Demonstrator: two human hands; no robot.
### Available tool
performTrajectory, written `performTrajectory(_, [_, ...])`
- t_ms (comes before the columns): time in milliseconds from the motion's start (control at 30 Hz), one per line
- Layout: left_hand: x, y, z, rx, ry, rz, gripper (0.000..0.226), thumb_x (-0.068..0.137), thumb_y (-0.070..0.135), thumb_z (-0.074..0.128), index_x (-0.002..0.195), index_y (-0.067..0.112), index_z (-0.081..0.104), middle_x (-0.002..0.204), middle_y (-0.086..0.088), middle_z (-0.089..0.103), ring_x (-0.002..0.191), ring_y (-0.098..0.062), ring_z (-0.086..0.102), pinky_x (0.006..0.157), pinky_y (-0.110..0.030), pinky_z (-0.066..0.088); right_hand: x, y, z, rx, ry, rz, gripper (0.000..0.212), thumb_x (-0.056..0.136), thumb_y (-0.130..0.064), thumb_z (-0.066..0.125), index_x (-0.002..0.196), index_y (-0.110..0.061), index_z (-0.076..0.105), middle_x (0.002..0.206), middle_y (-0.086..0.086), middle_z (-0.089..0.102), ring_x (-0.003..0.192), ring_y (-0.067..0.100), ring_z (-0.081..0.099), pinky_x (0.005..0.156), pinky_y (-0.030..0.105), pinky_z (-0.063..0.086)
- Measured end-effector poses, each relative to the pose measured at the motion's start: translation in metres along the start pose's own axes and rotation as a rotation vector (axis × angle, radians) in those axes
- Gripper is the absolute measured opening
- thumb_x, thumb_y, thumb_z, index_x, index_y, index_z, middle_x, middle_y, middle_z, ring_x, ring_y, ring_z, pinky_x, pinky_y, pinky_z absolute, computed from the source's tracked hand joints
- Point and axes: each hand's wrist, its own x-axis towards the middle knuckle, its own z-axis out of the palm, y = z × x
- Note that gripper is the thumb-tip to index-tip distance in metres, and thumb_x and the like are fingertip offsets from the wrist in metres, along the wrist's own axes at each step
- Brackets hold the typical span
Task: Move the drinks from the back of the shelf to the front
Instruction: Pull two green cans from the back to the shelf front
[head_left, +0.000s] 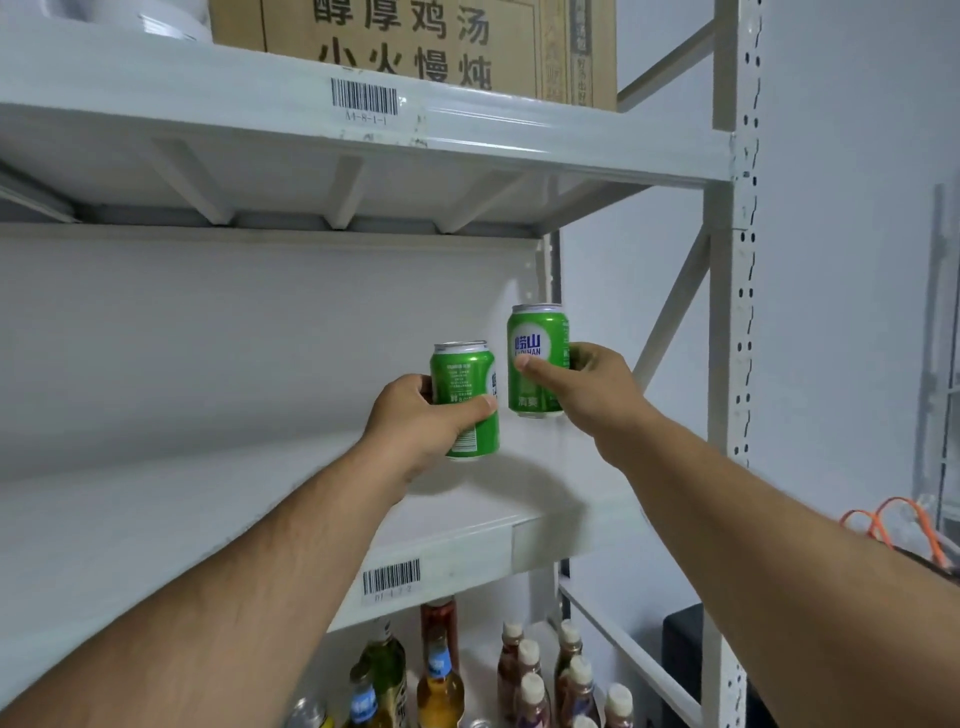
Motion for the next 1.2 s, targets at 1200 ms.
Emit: performTrajectory(1200, [0.163,-0.032,0.086,0.117,0.166,-0.099,0.034,0.076,0.025,0.092,0.101,0.016,0.072,0.097,-0.002,0.078,0.089,-0.019,0.076,0.078,-0.032,0.059,0.231,0.134,-0.034,-0.263,-0.129,0.210,0.034,0.078,-0.025,0.083,0.105,-0.010,0.069,0.098,0.004,0.072,0.083,0.016,0.068,0.060,0.021,0.050])
